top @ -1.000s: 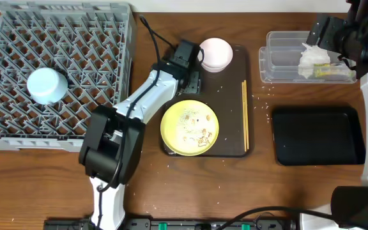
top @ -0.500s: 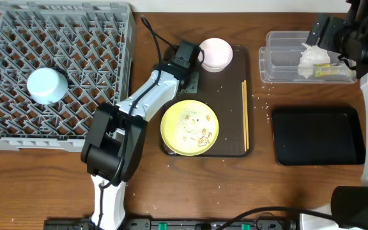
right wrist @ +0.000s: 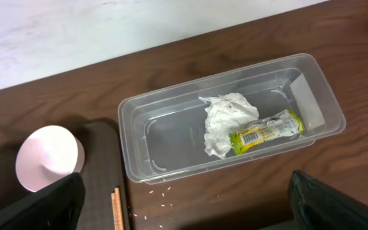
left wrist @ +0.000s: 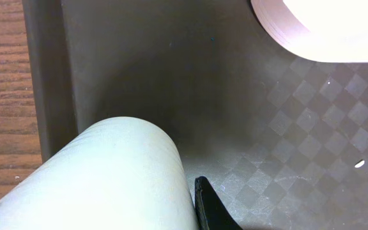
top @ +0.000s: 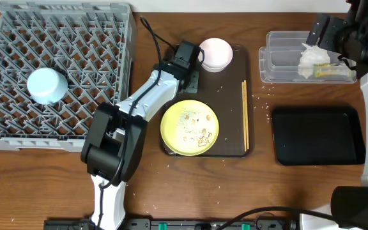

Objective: Sort waste into correct bins and load items into the dishwasher
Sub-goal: 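Reach the left gripper to the white paper cup and grasp it, then lift the white cup and carry it left over the dish rack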

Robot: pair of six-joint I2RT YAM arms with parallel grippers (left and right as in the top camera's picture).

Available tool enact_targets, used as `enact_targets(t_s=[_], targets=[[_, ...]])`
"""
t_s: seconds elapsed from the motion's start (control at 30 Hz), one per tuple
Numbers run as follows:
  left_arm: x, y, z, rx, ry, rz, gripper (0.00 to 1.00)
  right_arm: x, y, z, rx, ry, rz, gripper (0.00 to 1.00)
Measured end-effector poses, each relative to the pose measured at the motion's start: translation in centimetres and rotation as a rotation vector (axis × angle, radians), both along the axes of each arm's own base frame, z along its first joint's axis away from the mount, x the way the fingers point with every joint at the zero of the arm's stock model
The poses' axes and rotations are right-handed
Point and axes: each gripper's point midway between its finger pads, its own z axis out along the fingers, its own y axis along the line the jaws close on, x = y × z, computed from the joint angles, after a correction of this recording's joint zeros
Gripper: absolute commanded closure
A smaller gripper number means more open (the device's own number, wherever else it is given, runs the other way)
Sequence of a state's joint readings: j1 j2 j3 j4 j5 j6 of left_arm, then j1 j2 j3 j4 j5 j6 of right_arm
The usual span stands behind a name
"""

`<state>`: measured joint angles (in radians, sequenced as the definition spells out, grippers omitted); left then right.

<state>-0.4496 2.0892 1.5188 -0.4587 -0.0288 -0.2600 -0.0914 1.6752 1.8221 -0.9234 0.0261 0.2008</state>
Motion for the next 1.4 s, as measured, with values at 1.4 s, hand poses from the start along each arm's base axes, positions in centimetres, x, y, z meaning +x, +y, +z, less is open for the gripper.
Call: enact_targets(t_s=[1.4], targets=[[8.7, 29.7, 13.5, -1.089, -0.308, 0.320, 0.92, 0.0, 0.0, 0.0, 0.000, 0.000, 0.000, 0.01]])
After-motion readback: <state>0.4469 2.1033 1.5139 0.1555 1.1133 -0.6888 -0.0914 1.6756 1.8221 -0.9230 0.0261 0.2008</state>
